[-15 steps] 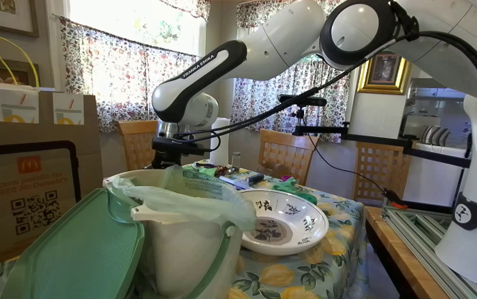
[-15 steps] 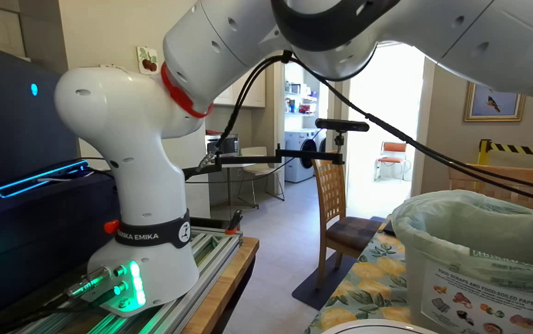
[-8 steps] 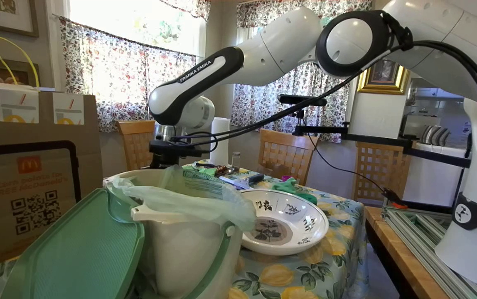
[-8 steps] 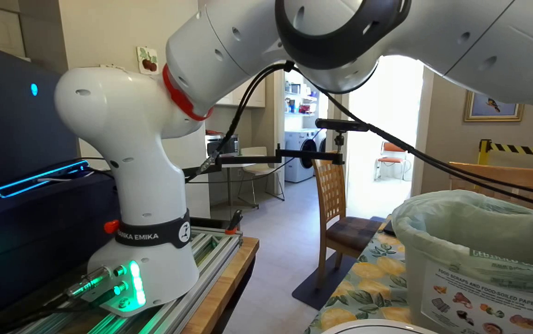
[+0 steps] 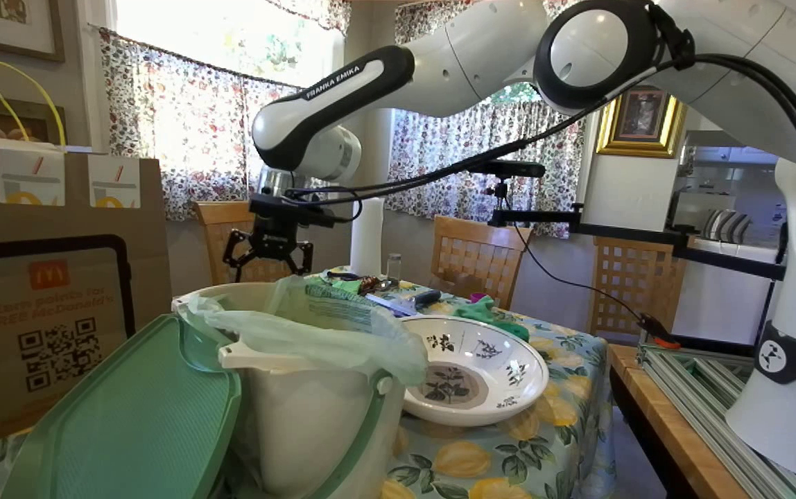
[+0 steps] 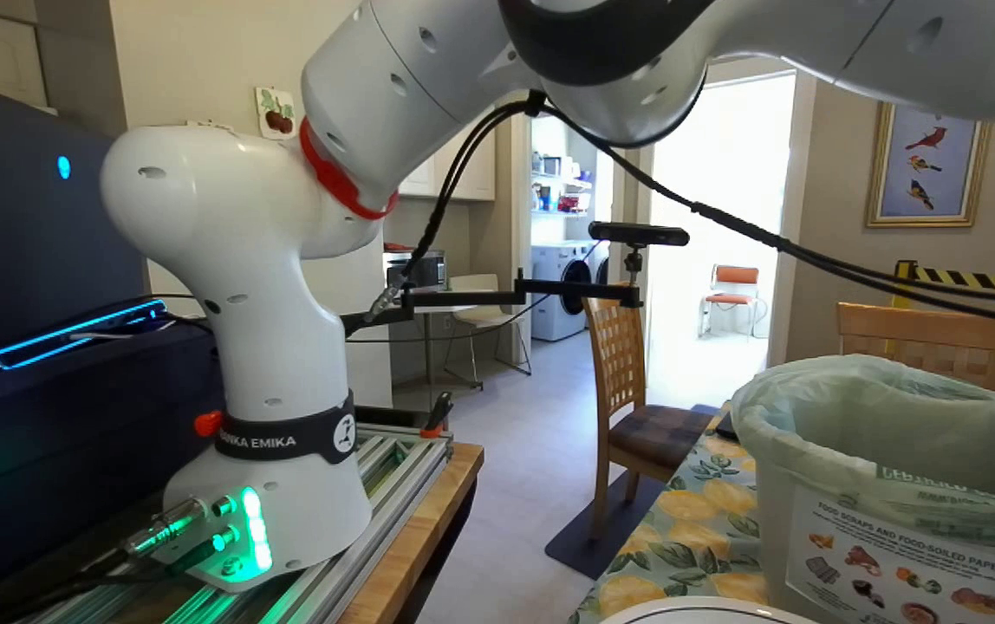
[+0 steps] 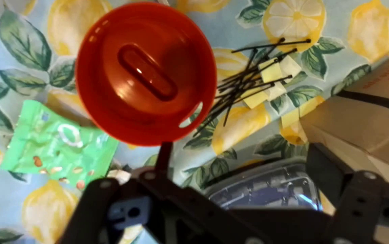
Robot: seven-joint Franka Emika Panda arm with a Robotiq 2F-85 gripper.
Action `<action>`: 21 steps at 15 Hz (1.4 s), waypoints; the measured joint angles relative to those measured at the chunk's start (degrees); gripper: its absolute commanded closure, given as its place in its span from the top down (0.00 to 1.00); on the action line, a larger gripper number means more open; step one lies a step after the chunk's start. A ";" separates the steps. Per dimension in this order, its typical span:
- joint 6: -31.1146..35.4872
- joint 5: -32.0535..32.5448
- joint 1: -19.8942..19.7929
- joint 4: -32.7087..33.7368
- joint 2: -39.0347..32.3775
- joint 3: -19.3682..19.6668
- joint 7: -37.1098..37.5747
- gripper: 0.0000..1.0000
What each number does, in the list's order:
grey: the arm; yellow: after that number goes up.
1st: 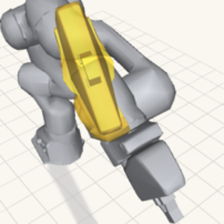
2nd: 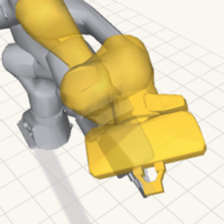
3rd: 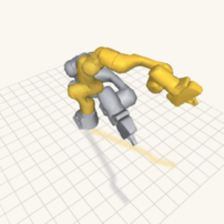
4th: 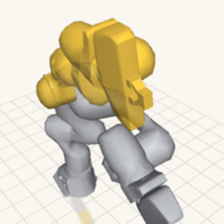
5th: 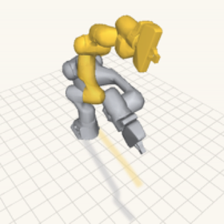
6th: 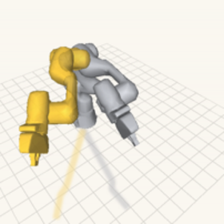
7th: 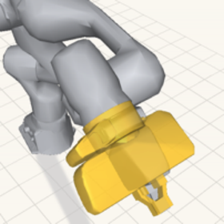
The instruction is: Move the orange bowl away
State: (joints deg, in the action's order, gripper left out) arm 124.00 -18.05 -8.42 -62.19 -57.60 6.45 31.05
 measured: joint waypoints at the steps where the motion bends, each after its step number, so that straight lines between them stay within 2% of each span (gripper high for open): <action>1: 0.19 -0.04 -0.16 -0.31 1.15 -0.03 -0.05 1.00; 6: 1.16 -0.47 -1.24 -5.42 8.10 -0.43 -0.37 1.00; 12: 3.49 -0.44 -2.38 -19.16 16.86 0.33 -3.17 1.00; 21: 3.53 -0.44 -2.27 -19.68 17.17 0.49 -3.26 1.00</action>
State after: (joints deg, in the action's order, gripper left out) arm 127.53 -18.49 -10.69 -81.87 -40.43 6.94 27.79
